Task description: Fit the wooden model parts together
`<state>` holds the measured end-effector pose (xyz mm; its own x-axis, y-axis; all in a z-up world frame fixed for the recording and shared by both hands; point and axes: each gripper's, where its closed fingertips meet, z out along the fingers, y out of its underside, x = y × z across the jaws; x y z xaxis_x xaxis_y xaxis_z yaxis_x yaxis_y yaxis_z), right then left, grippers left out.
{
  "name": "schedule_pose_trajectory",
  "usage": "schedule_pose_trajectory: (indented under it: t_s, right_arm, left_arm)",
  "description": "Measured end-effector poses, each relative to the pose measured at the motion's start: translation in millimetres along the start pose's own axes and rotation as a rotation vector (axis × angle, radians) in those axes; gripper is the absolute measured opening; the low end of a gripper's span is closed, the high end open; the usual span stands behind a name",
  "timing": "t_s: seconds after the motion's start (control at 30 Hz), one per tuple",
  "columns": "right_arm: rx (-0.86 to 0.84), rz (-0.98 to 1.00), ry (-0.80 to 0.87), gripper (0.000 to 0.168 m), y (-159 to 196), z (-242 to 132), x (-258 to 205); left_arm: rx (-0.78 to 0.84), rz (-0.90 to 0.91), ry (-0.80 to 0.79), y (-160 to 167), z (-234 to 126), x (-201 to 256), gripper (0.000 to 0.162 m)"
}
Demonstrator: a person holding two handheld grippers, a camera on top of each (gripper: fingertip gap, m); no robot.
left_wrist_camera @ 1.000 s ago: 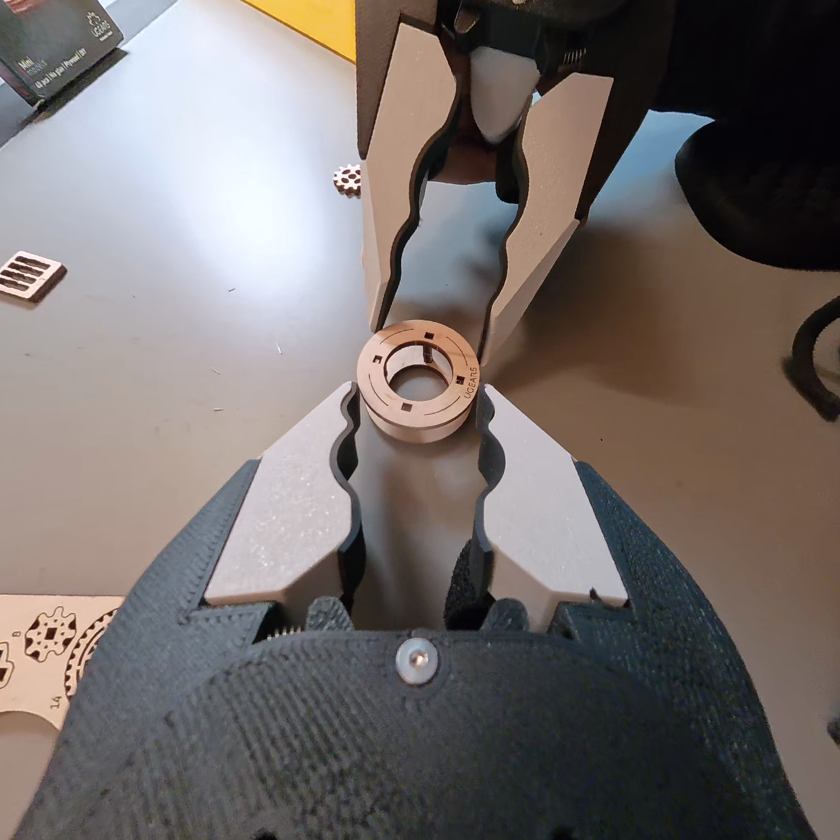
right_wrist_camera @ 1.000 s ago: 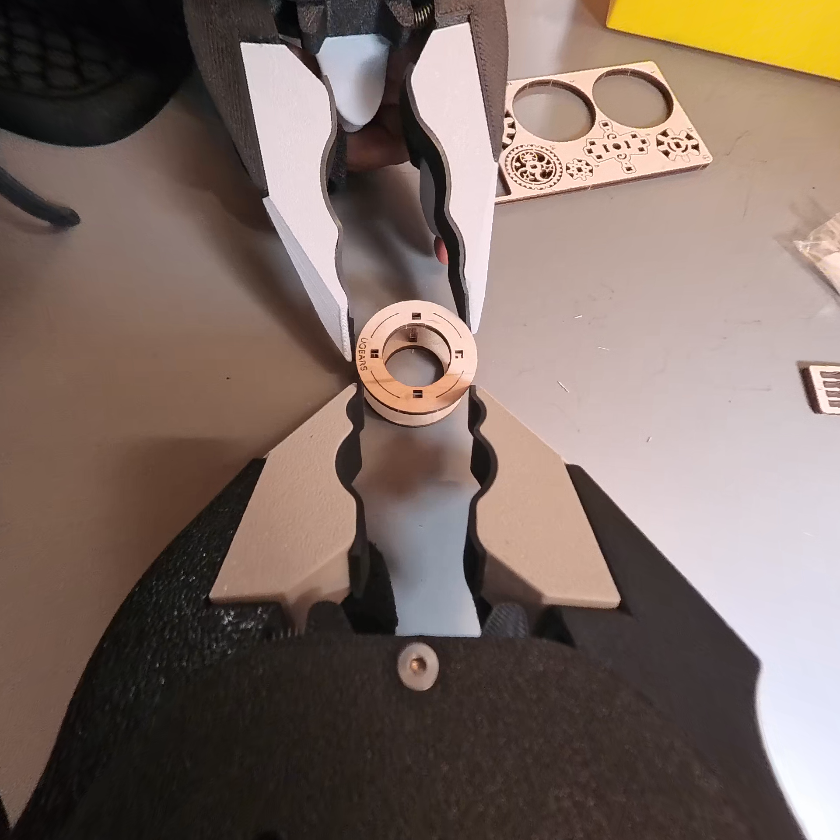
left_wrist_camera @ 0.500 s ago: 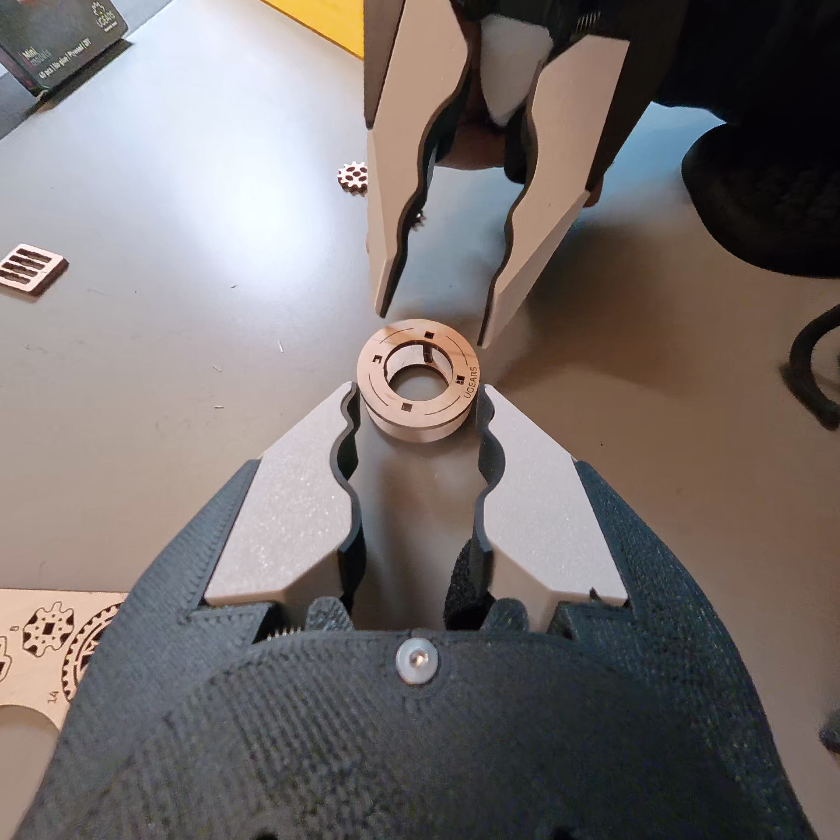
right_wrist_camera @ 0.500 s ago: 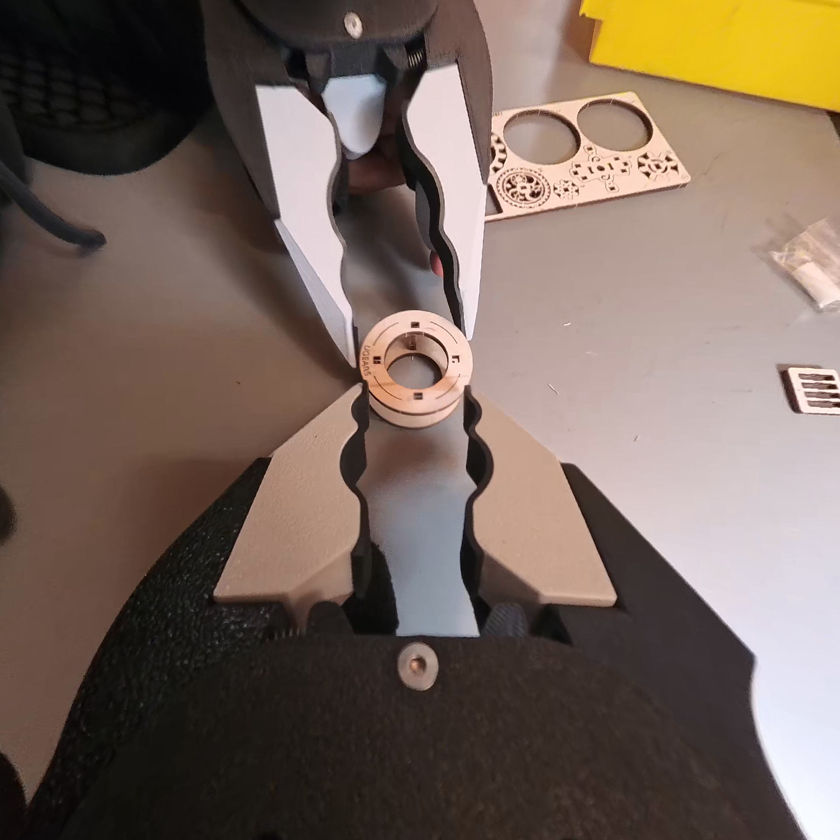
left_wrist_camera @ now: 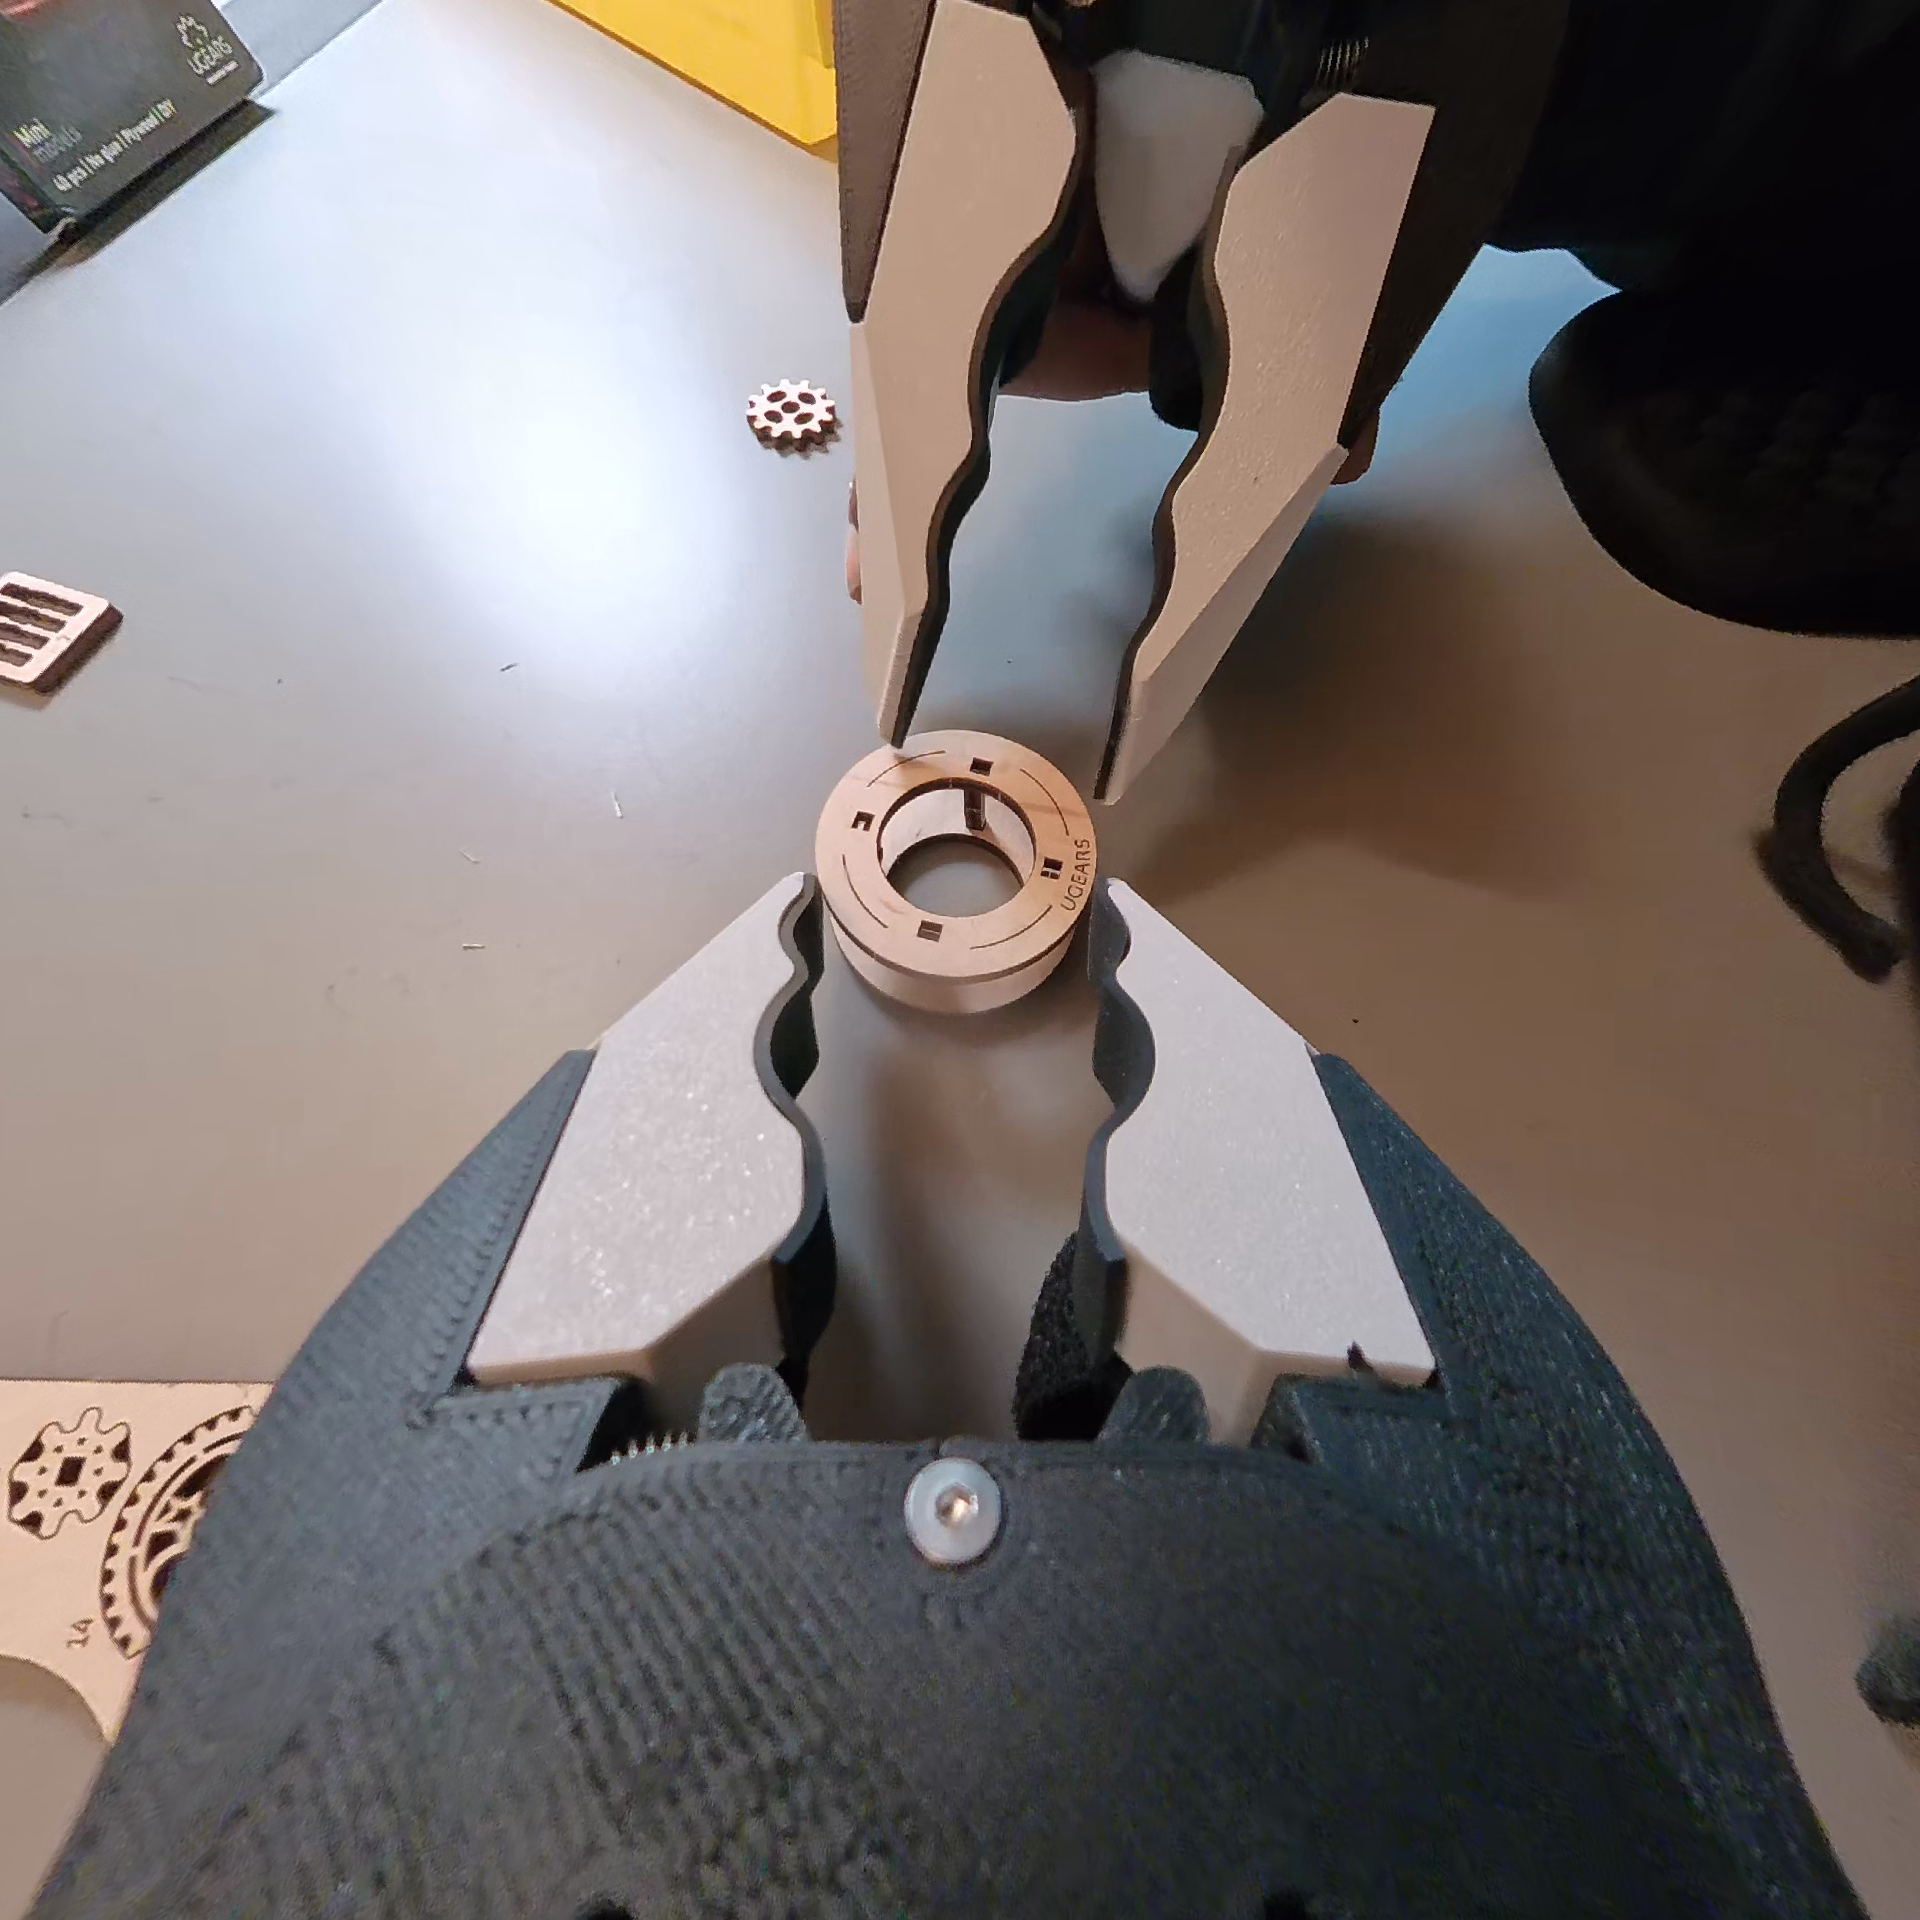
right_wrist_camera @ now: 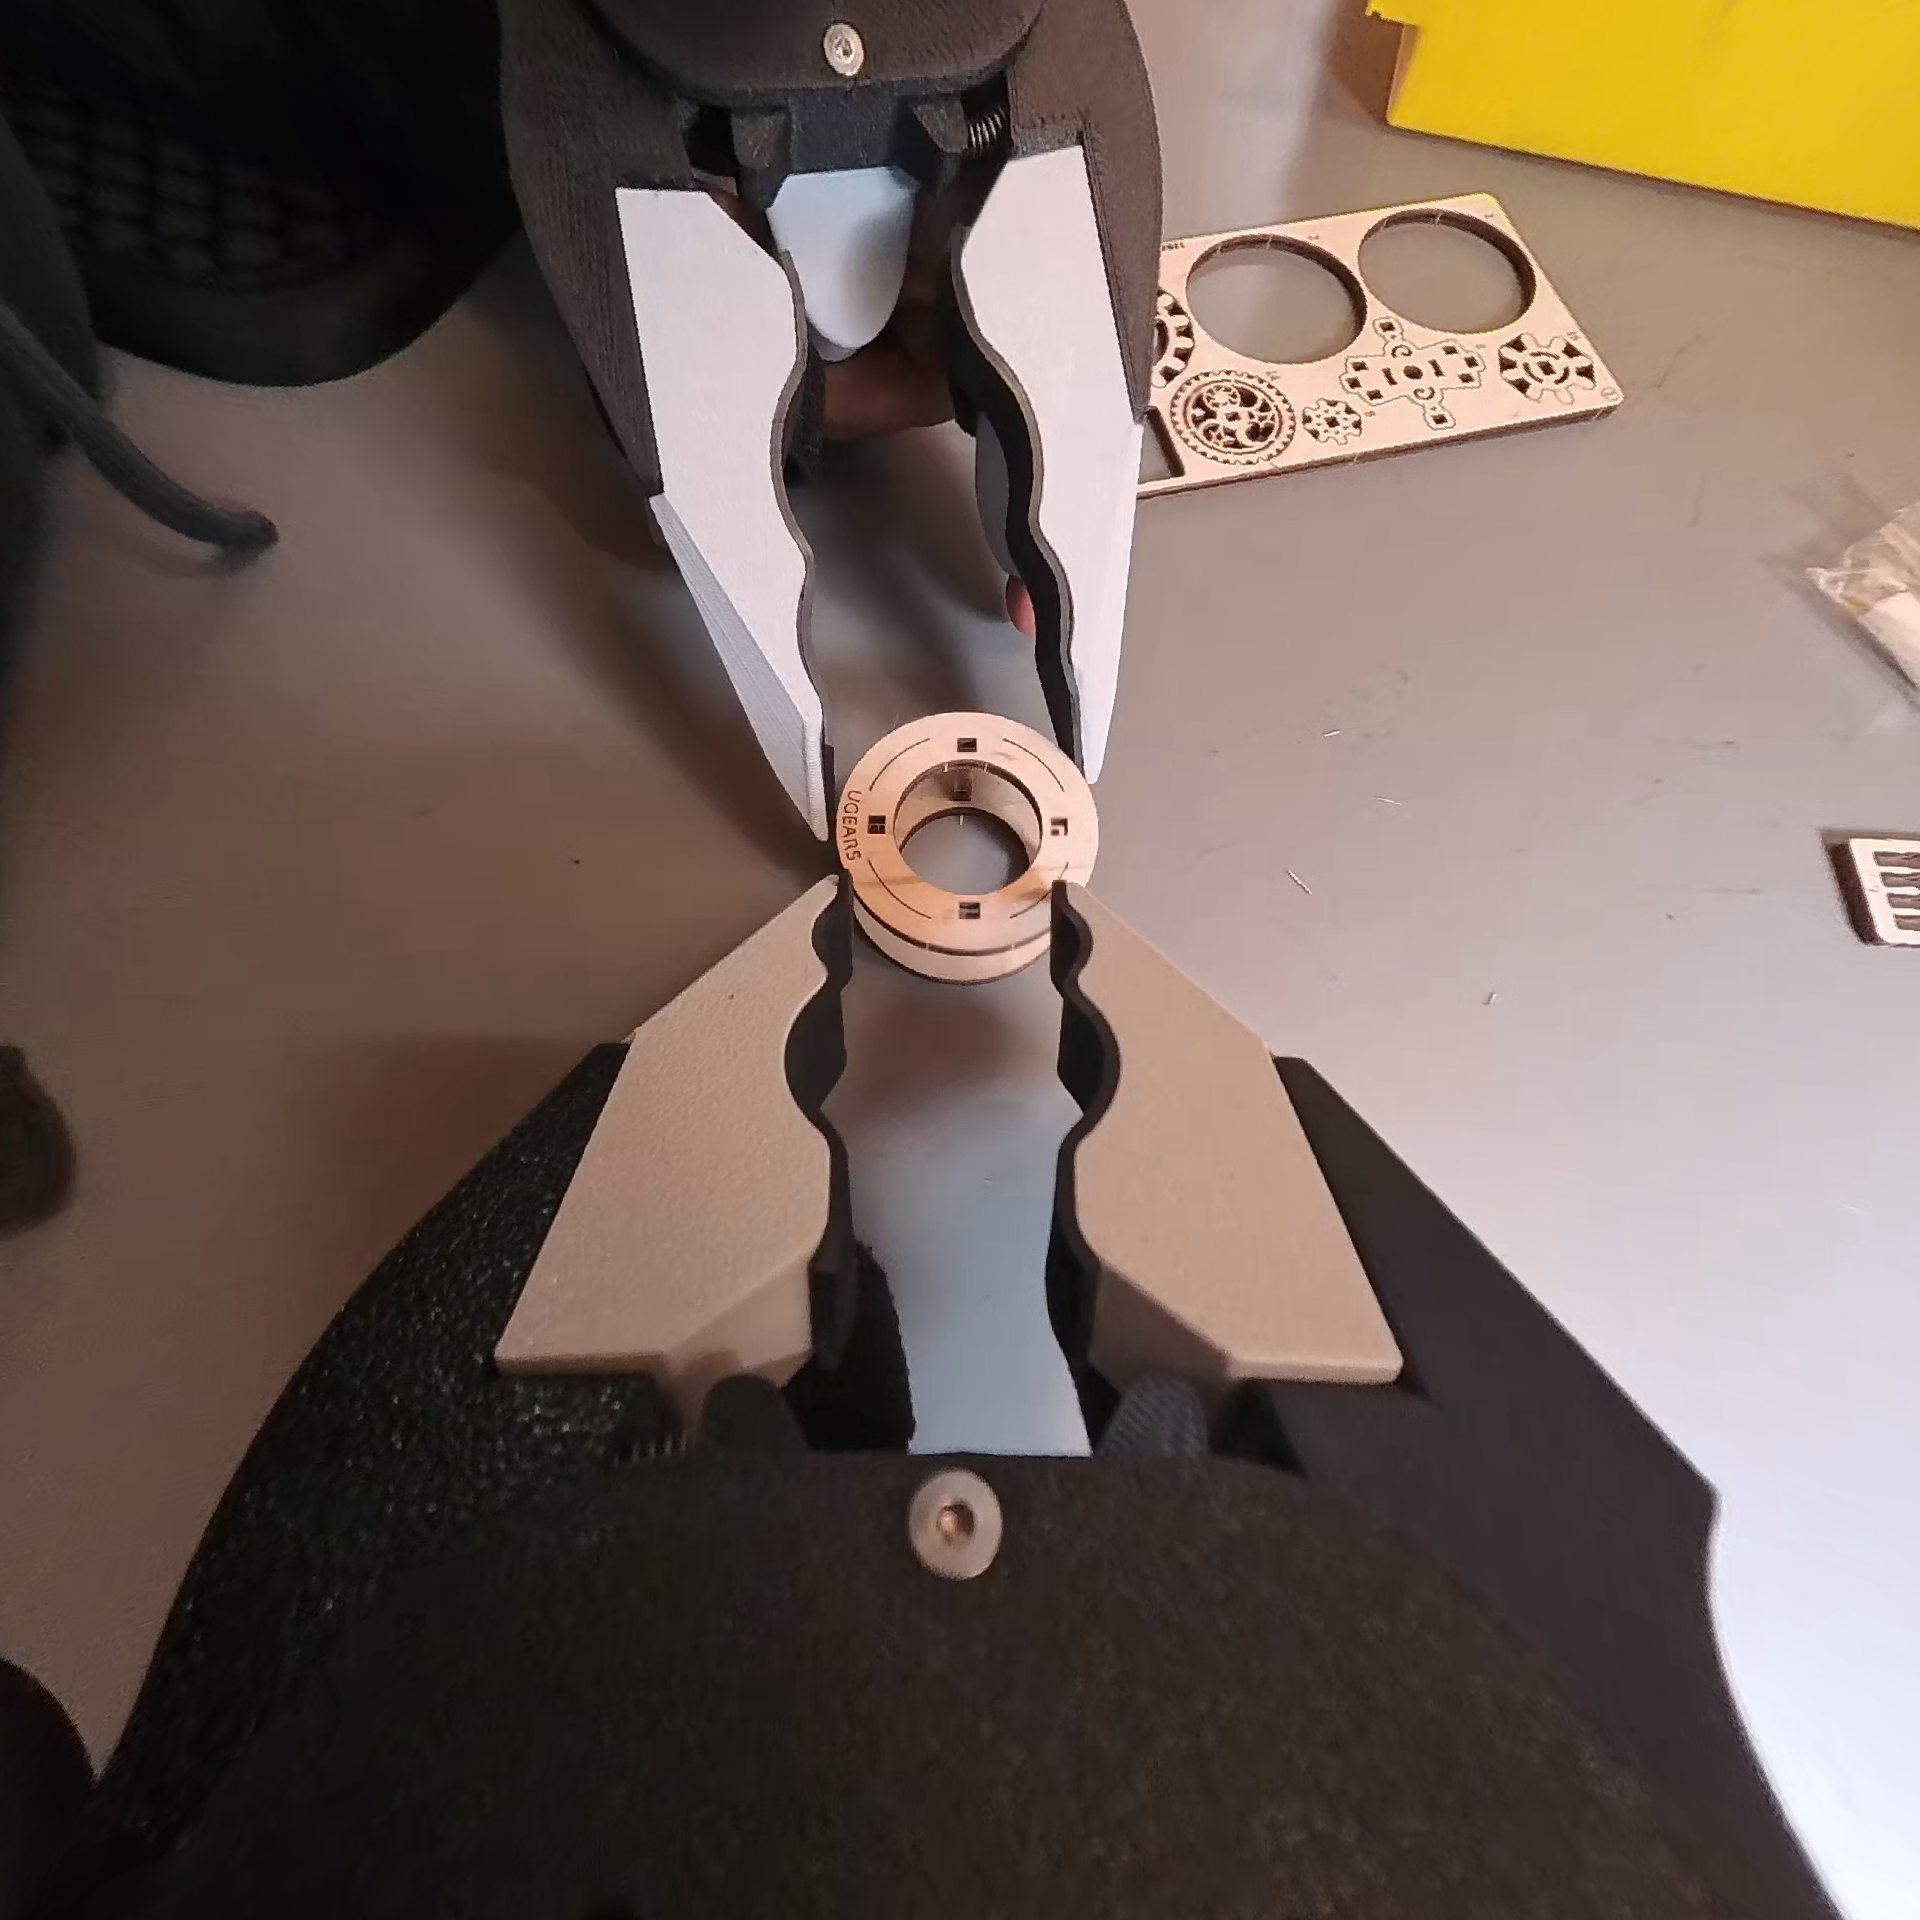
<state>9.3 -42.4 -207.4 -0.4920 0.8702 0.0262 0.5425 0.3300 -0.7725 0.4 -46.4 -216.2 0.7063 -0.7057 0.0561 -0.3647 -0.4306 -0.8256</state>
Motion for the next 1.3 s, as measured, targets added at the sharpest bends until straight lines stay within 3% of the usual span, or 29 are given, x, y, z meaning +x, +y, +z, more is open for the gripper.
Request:
schedule_pose_trajectory:
  t_s: [0.5,0.77,1.3]
  right_arm:
    - [-0.004,-0.002,-0.003,0.032,0.9,1.3,-2.3]
    - [0.023,0.040,0.007,0.021,0.9,0.3,2.5]
    - [0.044,0.037,0.020,0.024,-2.0,3.3,4.8]
  left_arm:
    - [-0.001,-0.007,0.009,0.3,0.9,1.7,0.050]
    - [-0.010,-0.002,-0.001,0.6,0.9,1.5,0.050]
    - [0.005,-0.027,-0.019,0.1,0.3,-2.7,0.050]
